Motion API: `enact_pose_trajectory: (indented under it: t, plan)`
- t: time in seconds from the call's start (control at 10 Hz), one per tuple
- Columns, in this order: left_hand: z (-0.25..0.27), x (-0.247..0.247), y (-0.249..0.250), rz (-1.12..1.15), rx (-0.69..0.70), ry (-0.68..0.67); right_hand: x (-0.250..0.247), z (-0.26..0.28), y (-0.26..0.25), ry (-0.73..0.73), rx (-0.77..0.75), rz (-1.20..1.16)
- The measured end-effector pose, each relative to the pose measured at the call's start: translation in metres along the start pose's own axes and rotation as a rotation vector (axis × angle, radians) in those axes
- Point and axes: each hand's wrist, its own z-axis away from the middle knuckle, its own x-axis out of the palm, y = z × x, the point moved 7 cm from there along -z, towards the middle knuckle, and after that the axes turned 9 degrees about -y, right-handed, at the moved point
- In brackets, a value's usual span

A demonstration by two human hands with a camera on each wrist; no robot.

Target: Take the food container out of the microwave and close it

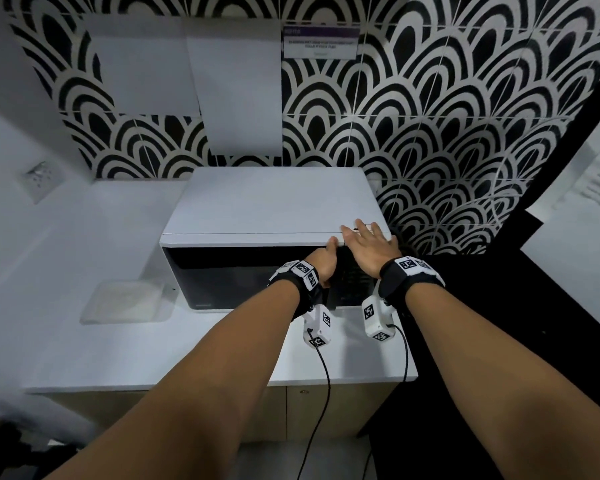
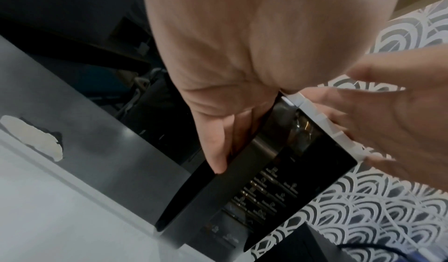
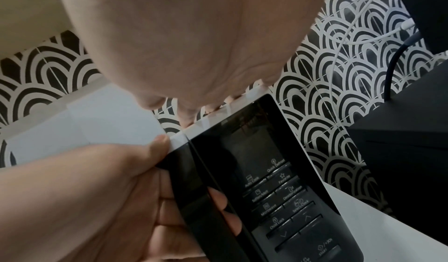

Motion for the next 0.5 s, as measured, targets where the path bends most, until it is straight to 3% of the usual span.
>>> enact_pose_trajectory:
  t: [0.3, 0.5]
  plan:
    - [0.007, -0.006, -0.001, -0.067, -0.010, 0.011, 0.001, 0.002, 0.001, -0.005, 0.008, 0.039]
    - [0.045, -0.054, 0.018, -0.491, 0.084, 0.072, -0.005, 0.003, -0.006, -0.025, 0.039, 0.076]
